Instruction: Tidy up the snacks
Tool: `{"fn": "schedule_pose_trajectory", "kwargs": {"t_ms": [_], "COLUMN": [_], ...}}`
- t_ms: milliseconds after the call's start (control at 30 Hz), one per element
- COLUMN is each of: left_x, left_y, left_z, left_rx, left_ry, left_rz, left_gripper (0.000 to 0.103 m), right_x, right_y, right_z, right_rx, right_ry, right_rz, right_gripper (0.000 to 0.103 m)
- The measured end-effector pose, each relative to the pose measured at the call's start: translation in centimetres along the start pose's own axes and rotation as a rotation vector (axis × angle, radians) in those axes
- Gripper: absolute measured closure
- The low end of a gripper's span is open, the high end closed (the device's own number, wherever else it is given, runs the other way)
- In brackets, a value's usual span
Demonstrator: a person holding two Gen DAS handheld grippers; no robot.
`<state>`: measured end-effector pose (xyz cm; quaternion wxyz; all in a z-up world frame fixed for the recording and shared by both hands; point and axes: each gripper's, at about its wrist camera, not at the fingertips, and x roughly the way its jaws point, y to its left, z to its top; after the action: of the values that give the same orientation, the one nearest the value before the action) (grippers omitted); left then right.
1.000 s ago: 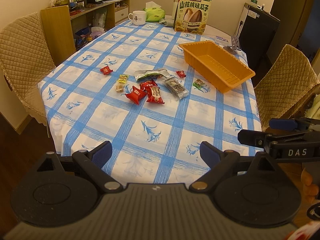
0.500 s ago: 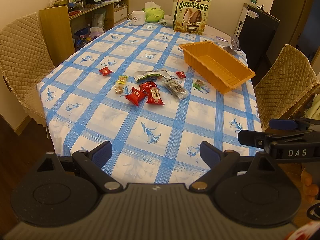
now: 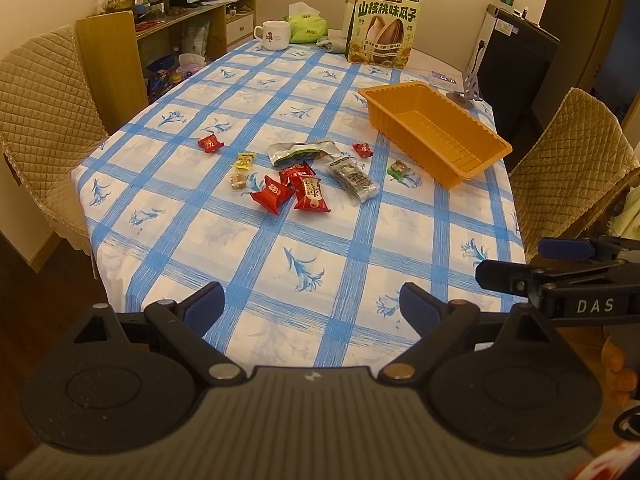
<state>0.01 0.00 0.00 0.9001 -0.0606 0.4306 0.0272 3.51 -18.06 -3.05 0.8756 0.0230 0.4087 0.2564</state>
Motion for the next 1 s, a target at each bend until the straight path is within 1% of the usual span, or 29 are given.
{"fn": "schedule_pose_trajectory", "kwargs": {"t_ms": [300,433,667,733,867,900,1000], "left_x": [0.0,0.0,0.6,1.3,1.9,2.6,2.9], "left_y": [0.0,0.0,-0.3,0.6,1.3,1.9,2.7], "left_z": [0.0,0.0,0.5,0.4,0.5,1.2,1.4], "left_rx": [0.000,0.000,0.002,0.004,0.009,0.013,0.016], "left_ry": [0.001,0.001,0.007,0.008,0.011,0.013,0.015], "left_rz": [0.001,0.000,0.000,0.000,0.004,0.005,0.006], "left_gripper": [0.009,0.009,0.009,0.009,0.009,0.009,0.009], "right_x": [0.5,0.6,1.0,1.2,1.7,1.8,2.2], "right_y": [0.3,0.2,-0.3,-0.4,-0.3,-0.4,-0.7], "right_z": [-0.3,0.4,-0.1,-0.1,0.0,0.0,-0.1], "right_rx": [0.002,0.005,0.017,0.024,0.043,0.048,0.070], "right_ry": [0.001,0.002,0.003,0.001,-0.006,-0.007,-0.011], "right_rz": [0.000,-0.003,-0.011,-0.014,-0.019,-0.020,-0.020], "right_gripper": [0.000,0.000,0.000,0.000,0.000,0.000,0.000]}}
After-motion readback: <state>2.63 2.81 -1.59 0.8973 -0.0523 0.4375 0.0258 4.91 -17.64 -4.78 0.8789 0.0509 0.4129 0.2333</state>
